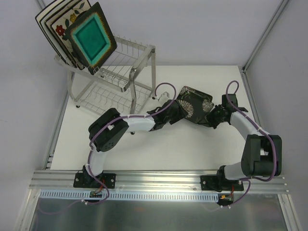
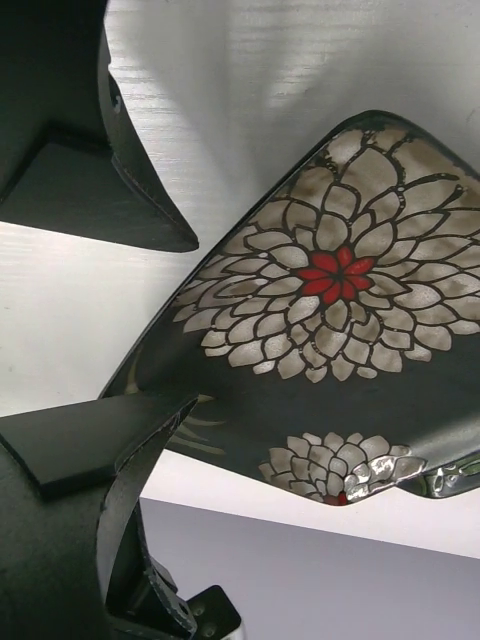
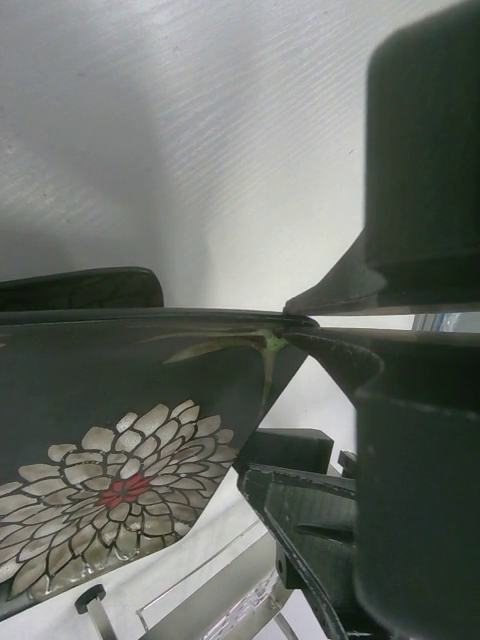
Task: Load the plates into the dish rack
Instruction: Pass the plate from the right arm to the left
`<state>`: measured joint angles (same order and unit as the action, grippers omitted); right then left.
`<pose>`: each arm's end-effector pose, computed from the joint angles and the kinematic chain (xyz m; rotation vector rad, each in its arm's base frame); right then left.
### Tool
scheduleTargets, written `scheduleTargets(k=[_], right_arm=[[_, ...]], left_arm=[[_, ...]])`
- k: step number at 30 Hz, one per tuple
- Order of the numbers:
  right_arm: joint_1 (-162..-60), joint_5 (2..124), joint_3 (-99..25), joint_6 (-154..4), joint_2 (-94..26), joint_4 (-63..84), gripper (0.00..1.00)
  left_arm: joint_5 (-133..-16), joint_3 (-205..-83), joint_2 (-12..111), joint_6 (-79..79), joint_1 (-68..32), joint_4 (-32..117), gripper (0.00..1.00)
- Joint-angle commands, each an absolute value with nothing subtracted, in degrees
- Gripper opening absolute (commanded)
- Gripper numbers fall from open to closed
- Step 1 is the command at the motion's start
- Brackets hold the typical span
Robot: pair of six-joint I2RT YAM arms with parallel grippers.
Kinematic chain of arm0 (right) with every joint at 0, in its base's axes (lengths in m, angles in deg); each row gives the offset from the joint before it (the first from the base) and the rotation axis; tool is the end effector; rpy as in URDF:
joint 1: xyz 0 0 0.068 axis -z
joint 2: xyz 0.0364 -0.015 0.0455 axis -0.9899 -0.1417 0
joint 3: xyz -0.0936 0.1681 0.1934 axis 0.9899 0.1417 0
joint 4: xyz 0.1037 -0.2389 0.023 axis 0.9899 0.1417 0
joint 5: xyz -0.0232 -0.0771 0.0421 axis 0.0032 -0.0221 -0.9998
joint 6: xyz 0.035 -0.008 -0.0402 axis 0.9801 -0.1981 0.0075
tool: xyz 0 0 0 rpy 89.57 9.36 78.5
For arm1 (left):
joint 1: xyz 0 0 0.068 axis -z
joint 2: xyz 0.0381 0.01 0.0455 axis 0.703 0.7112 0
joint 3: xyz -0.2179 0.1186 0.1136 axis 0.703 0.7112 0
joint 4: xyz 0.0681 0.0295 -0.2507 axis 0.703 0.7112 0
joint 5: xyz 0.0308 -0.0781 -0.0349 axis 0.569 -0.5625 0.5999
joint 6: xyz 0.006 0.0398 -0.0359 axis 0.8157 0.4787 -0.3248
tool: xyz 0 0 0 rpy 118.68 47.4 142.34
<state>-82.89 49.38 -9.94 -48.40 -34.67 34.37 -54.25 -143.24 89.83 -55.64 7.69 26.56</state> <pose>0.2768 0.0177 0.1998 0.5985 2.5639 0.6910 0.2796 -0.3506 0.1768 -0.4275 2.1628 -1.0683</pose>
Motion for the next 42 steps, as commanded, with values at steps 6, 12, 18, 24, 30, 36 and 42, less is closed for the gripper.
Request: scheduleTargets(k=[6,12,18,24,30,36,42], right_arm=[[-82.91,45.11,-8.80,-48.19,-31.99,33.81,0.01],[-82.91,44.32,-8.01,-47.49,-30.68,33.81,0.01],[-83.08,43.96,-7.40,-47.40,-29.45,33.72,0.02],[-83.35,43.96,-6.69,-47.92,-28.30,34.25,0.08],[-83.35,45.72,-7.13,-50.64,-26.46,36.44,0.22],[-83.43,47.65,-8.36,-53.37,-23.47,39.25,0.45],[-83.35,51.25,-12.66,-57.93,-18.90,44.52,0.66]], left_arm=[[-55.67,-145.37,92.56,-59.63,6.22,22.35,0.51],[-55.50,-144.23,93.61,-61.91,6.13,19.55,0.47],[-53.74,-141.94,93.44,-63.06,6.13,15.14,0.30],[-53.48,-140.71,92.92,-63.85,6.22,12.59,0.11],[-53.48,-136.68,91.24,-64.64,6.13,8.56,0.00],[-54.09,-133.33,88.61,-64.03,6.22,3.64,0.00],[-54.53,-131.57,84.92,-60.08,6.57,1.34,0.00]])
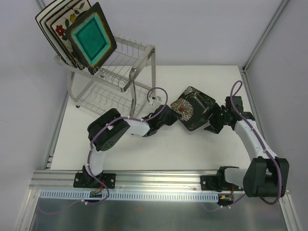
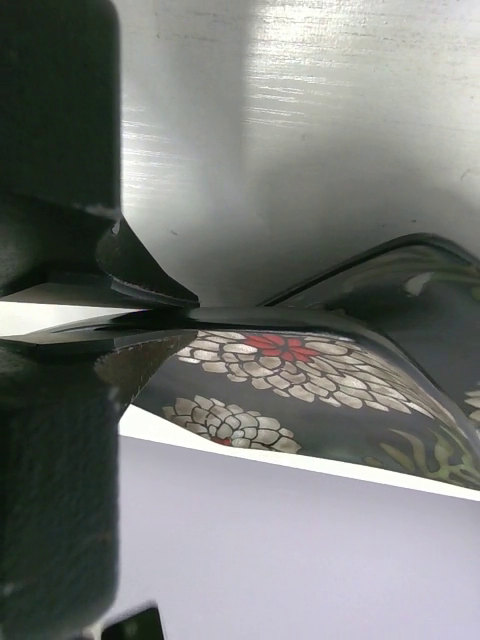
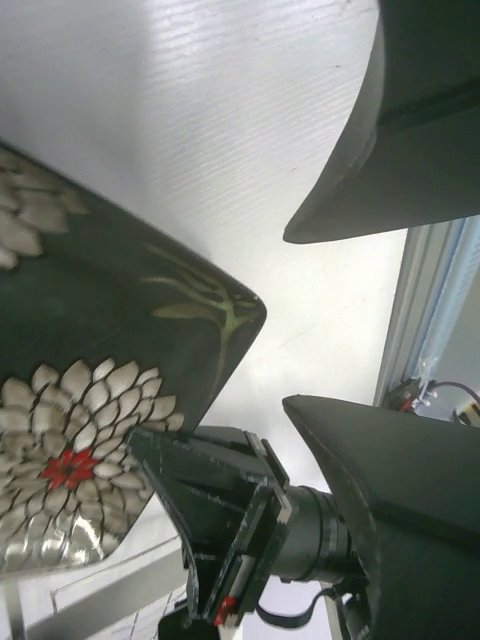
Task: Load the plates into the dish rack
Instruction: Pass the plate from the right arm to the left
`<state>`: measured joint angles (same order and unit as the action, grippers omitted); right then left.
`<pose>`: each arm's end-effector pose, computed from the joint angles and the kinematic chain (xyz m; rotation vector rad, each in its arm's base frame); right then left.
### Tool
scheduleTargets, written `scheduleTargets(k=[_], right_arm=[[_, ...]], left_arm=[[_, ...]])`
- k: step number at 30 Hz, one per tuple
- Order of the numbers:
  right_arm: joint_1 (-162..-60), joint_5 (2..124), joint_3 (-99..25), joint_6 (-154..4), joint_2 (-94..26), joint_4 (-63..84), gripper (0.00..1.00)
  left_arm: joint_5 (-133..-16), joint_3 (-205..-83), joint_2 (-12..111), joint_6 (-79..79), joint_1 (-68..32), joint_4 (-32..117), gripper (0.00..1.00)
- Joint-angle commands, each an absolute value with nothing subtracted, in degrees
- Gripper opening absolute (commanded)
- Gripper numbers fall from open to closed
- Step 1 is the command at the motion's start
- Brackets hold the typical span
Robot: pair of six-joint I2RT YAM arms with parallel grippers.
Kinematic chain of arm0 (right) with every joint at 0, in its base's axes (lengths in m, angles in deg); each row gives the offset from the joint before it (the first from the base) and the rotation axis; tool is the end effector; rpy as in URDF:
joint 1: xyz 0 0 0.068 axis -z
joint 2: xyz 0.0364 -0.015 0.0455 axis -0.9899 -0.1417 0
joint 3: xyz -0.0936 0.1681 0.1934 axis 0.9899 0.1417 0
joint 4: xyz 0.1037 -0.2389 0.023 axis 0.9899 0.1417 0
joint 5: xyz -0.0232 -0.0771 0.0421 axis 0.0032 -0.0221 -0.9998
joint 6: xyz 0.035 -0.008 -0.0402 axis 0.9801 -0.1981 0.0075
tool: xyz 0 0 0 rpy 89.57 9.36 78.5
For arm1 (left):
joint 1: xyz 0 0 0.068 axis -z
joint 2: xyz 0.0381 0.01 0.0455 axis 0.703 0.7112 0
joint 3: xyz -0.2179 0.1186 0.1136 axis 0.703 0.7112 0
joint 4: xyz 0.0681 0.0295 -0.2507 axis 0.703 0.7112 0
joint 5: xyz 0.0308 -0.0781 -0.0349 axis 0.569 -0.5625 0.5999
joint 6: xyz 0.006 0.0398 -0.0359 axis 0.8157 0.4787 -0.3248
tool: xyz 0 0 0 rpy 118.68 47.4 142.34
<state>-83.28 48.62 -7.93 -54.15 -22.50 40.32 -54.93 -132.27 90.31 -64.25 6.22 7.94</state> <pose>0.2400 0.0191 0.2338 0.4203 2.5079 0.6826 0.2741 -0.3263 0.1476 -0.6046 2.0396 -1.2588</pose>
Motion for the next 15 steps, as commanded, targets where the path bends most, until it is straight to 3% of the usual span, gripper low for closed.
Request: scheduleTargets(k=[1,15], right_arm=[[-83.35,51.87,-13.28,-58.64,-18.20,45.23,0.68],[-82.73,64.09,-18.91,-66.47,-12.92,50.69,0.75]], left_arm=[[-54.45,-131.39,84.48,-59.55,6.66,0.64,0.00],[-54.18,-129.55,76.66,-53.57,7.54,-1.82,0.00]])
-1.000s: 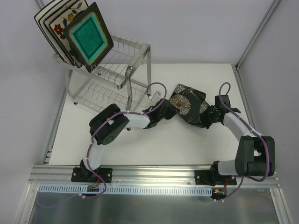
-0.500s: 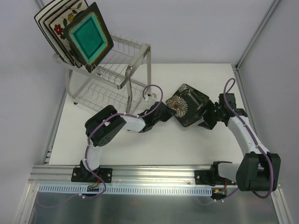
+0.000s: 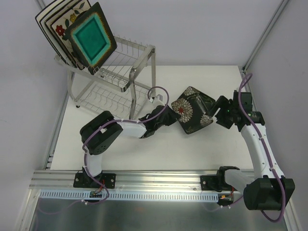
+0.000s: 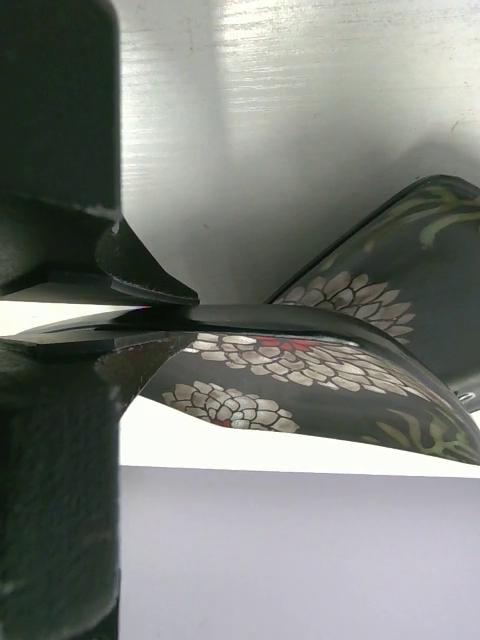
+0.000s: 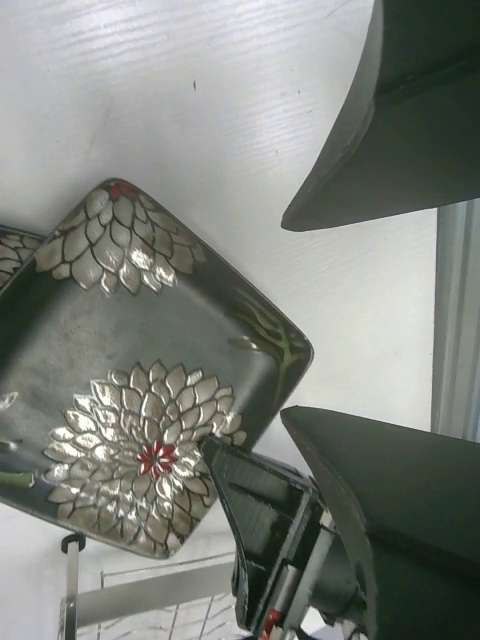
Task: Load the plates into the dish rack
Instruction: Pass the plate from the right arm to the left
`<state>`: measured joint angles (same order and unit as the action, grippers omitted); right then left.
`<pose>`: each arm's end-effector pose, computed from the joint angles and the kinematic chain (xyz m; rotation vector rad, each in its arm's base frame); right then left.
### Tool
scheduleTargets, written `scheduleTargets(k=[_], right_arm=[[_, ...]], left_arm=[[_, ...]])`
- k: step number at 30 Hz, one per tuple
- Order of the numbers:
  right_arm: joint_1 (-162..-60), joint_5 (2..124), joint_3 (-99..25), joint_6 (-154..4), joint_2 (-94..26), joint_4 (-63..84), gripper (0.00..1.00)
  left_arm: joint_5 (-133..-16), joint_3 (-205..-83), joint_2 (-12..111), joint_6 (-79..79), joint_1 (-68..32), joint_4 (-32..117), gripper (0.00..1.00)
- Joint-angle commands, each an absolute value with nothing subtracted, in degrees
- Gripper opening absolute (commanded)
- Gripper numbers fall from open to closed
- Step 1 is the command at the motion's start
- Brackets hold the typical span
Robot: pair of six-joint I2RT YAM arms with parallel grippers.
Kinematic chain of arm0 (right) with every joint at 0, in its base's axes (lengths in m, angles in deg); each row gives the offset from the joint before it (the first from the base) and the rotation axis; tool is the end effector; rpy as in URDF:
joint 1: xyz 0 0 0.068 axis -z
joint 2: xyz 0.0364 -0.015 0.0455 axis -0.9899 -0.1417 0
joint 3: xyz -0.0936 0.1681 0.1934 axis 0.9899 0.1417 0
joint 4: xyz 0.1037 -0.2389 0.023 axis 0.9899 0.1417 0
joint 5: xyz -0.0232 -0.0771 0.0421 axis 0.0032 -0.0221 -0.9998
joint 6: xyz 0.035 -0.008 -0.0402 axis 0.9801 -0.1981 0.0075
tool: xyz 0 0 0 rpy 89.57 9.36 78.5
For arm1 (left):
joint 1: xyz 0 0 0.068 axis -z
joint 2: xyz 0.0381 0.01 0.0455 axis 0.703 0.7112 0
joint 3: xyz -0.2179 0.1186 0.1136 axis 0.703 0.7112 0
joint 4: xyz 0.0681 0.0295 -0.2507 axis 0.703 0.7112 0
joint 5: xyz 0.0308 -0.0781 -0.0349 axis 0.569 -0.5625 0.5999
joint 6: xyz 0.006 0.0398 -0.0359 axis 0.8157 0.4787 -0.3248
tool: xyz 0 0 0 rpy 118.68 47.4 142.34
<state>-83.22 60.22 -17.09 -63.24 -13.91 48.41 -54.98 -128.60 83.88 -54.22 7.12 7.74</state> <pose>0.2199 0.0115 0.3057 0.2644 2.3393 0.3801 0.2579 -0.3166 0.1736 -0.3983 2.0028 -1.2081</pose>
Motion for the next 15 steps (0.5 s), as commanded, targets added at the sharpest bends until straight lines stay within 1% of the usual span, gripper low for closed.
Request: scheduleTargets(k=[1,9,15], right_arm=[[-82.64,64.18,-18.82,-66.64,-12.83,50.43,0.75],[-82.03,64.18,-18.29,-69.10,-13.71,48.14,0.75],[-80.89,61.11,-17.15,-70.51,-13.80,45.33,0.76]], left_arm=[[-54.18,-129.37,76.13,-53.48,7.54,-1.91,0.00],[-54.79,-128.14,71.83,-54.44,7.63,-2.00,0.00],[-56.11,-125.51,67.44,-56.82,7.63,-1.82,0.00]])
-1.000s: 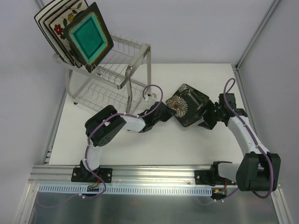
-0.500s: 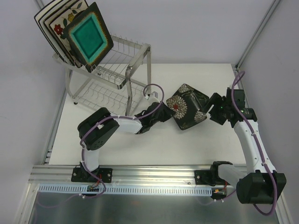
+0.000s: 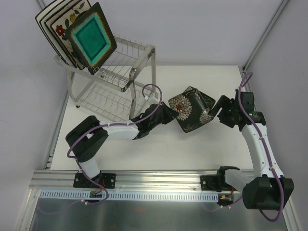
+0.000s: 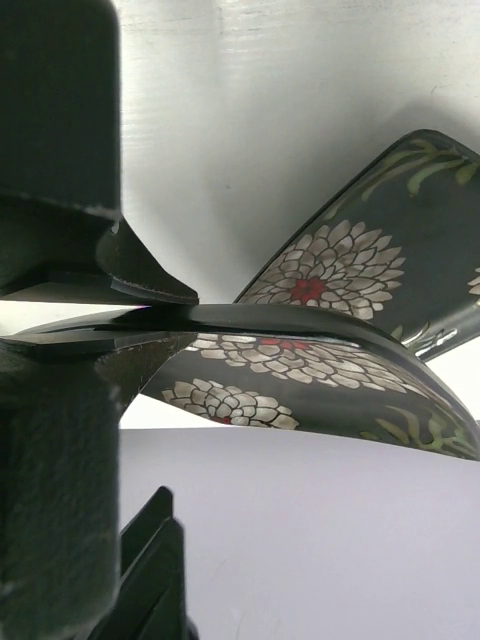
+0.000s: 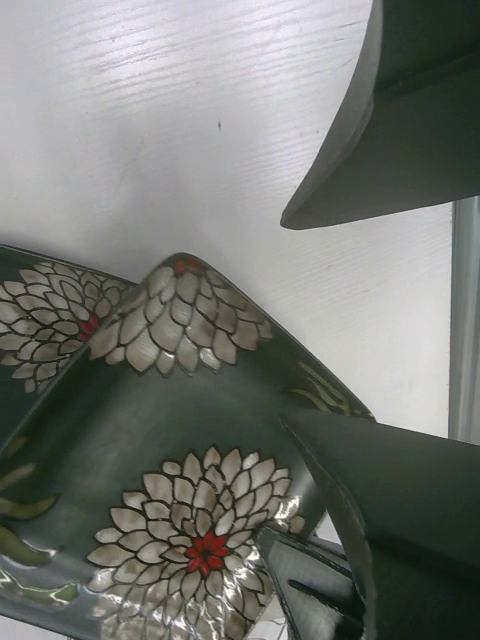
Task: Load the plates into the dish rack
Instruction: Pass the plate from the right arm to the left, then pass the plate from the left arm to the right
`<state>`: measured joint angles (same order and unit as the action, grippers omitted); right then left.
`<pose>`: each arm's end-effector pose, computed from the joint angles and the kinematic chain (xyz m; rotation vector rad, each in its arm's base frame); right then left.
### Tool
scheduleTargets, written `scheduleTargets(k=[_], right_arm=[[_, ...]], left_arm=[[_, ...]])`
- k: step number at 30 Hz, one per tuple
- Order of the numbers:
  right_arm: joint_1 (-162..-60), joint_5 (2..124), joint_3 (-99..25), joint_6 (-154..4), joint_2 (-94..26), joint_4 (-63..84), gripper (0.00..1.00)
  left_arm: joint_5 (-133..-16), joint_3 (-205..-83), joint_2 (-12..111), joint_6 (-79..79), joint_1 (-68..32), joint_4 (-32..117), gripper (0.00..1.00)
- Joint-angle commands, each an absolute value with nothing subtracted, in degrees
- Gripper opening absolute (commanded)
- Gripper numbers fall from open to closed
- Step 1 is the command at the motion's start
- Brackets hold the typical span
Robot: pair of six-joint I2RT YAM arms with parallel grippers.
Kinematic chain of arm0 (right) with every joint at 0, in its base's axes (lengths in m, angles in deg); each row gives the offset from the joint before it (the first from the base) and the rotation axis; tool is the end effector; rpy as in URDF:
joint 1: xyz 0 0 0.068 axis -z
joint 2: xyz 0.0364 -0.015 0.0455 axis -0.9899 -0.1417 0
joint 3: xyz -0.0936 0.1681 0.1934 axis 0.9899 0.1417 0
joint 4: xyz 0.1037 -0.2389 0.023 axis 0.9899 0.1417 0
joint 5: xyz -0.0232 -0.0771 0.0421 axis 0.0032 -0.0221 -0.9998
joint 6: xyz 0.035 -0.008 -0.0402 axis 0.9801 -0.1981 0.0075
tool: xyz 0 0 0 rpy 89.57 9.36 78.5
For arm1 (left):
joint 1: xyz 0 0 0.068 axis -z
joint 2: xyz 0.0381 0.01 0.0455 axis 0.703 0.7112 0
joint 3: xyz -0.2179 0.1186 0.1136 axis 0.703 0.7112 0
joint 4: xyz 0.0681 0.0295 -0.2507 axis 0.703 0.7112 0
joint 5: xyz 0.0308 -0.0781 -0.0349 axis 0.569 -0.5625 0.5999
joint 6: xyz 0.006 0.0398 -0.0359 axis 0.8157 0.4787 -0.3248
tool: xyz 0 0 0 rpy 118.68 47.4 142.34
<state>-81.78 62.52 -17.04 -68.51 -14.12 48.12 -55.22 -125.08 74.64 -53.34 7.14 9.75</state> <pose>0.2213 0.0045 0.3049 0.2053 2.3357 0.2758 0.2426 -0.2975 0.2116 -0.3772 1.9430 -1.2531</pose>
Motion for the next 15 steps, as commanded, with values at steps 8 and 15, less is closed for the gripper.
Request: scheduleTargets(k=[8,15], right_arm=[[-80.53,59.52,-16.97,-72.88,-13.27,43.13,0.78],[-80.53,50.14,-15.57,-75.17,-11.69,39.27,0.79]], left_arm=[[-58.48,-120.94,60.93,-58.75,7.80,-0.07,0.00],[-59.72,-116.19,53.90,-59.90,7.89,1.16,0.00]])
